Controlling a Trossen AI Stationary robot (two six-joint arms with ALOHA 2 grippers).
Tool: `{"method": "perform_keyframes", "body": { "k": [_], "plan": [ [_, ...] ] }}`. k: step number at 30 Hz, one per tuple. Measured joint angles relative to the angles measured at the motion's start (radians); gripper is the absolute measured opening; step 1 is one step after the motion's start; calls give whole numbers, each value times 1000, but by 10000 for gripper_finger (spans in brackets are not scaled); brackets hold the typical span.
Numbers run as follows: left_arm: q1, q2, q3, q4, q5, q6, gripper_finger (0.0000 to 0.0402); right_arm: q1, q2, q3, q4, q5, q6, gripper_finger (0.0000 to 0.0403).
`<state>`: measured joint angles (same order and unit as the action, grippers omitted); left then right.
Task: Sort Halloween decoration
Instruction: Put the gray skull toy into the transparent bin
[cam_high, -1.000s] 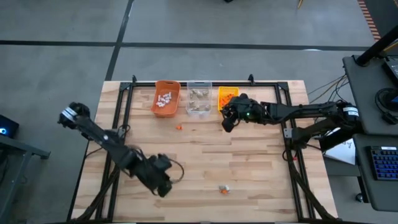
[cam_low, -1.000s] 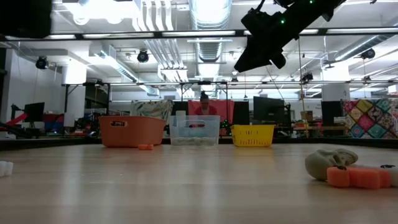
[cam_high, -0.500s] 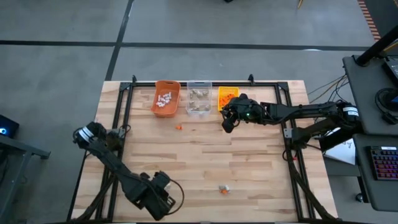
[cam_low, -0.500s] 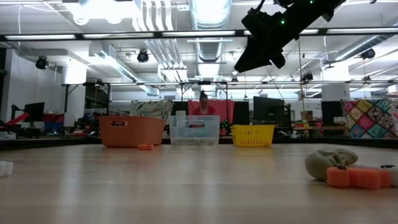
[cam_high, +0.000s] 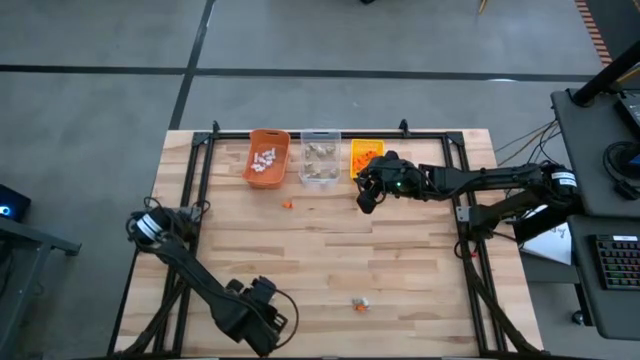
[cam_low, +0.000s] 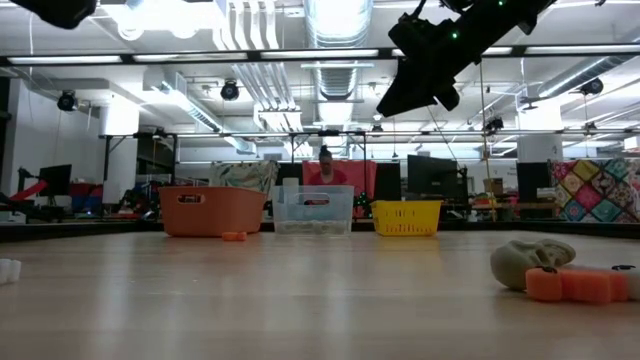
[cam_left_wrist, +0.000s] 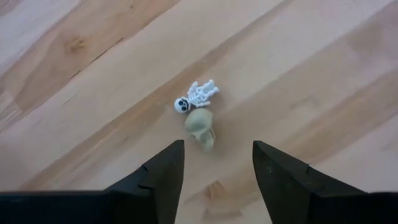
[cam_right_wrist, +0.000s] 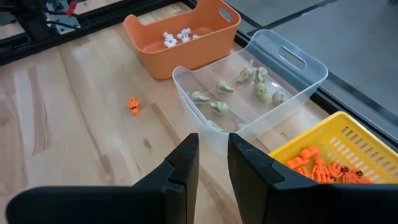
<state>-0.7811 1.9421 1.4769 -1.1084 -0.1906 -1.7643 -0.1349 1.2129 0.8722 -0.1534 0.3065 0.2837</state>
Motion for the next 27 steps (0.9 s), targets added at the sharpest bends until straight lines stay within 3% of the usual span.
{"method": "perform_keyframes", "body": {
  "k": [10,27],
  "plan": [
    [-1,45,-15,8,-3,-26,187,18,1,-9,-35,0,20,75],
    [-1,49,-118,148,-2,-35,173,31,1,-10,-32,1,13,75]
  ]
}}
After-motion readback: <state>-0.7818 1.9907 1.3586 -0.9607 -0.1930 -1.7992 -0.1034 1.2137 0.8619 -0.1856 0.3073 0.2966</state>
